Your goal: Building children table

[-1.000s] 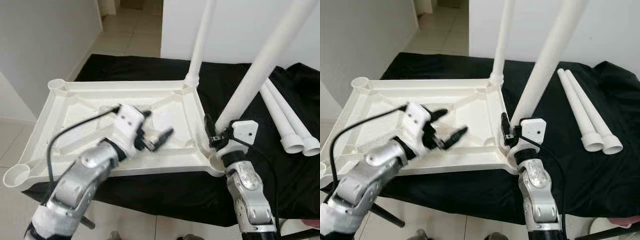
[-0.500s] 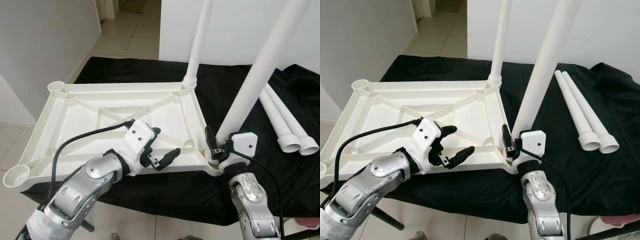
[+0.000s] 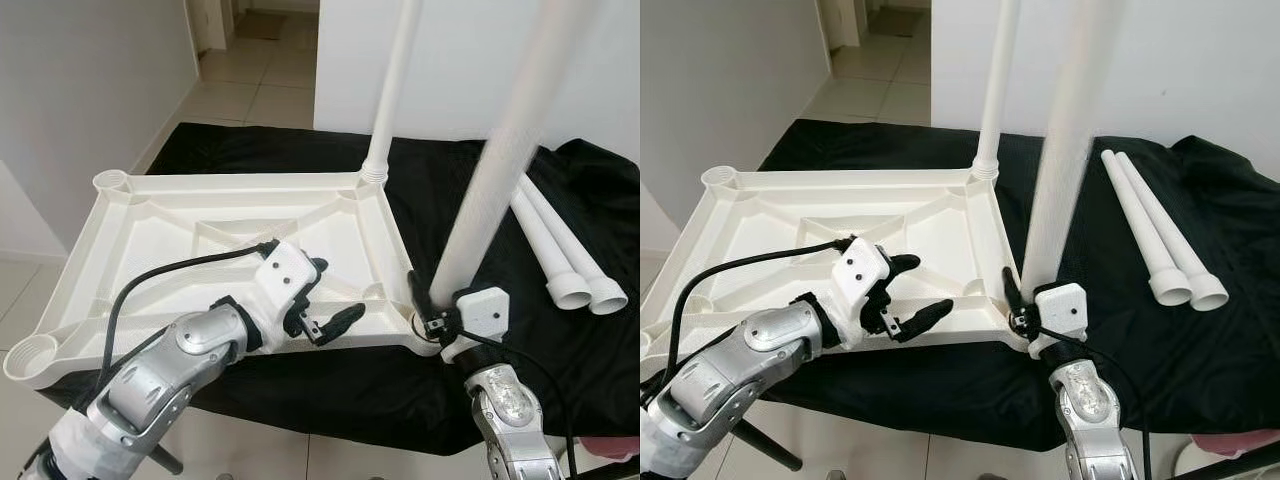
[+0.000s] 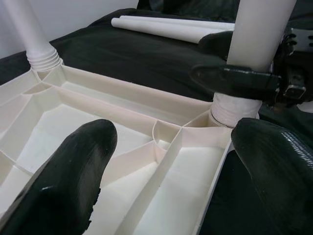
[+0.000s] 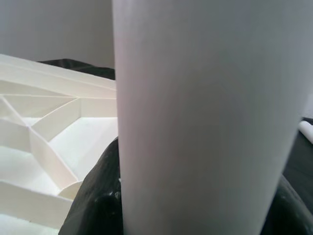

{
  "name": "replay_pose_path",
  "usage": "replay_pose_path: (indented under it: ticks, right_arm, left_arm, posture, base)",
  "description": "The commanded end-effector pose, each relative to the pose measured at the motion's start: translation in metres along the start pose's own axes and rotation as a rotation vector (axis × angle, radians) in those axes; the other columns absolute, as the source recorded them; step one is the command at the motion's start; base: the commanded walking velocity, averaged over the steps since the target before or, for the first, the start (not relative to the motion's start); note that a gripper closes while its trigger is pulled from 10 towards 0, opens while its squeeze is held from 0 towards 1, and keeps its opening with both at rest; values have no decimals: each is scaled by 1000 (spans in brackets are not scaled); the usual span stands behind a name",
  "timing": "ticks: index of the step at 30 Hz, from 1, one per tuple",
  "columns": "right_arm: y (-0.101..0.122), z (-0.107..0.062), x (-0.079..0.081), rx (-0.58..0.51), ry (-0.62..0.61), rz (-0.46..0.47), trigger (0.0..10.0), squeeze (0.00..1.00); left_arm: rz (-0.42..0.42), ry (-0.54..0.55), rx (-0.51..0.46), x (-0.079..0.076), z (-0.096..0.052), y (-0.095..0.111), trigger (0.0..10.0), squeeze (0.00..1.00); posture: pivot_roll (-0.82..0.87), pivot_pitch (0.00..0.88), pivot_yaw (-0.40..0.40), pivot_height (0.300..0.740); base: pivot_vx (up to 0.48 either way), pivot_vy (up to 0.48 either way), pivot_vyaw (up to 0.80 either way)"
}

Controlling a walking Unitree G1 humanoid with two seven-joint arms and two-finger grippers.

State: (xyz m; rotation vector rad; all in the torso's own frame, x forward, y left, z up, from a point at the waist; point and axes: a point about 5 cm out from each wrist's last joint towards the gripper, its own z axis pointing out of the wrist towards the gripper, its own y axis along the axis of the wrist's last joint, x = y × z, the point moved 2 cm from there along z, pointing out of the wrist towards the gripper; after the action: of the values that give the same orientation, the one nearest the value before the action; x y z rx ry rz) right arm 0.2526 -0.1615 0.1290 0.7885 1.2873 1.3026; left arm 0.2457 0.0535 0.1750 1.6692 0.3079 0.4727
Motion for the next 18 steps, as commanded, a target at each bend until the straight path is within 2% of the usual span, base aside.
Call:
replay_pose_path:
  ticks: [1, 7, 13, 18]
  right_arm:
    - [-20, -9, 0, 96, 6, 3, 10000, 0]
    - [-24, -12, 1, 94, 45, -3, 10000, 0]
    - [-24, -10, 14, 67, 154, 1, 10000, 0]
    - [-23, -11, 16, 54, 188, -14, 10000, 0]
  left_arm:
    - [19, -301, -10, -22, -2, 4, 10000, 0]
    - [25, -300, -6, -23, -2, 5, 10000, 0]
    - [32, -307, -3, -22, -2, 6, 10000, 0]
    - [41, -307, 5, -19, -2, 6, 10000, 0]
  posture:
    - [-66, 0, 6, 740]
    - [-65, 1, 15, 740]
    - [-66, 5, 24, 740]
    - [-67, 6, 28, 740]
  base:
    - [0, 0, 0]
    - [0, 0, 0]
    - [0, 0, 0]
    - [0, 0, 0]
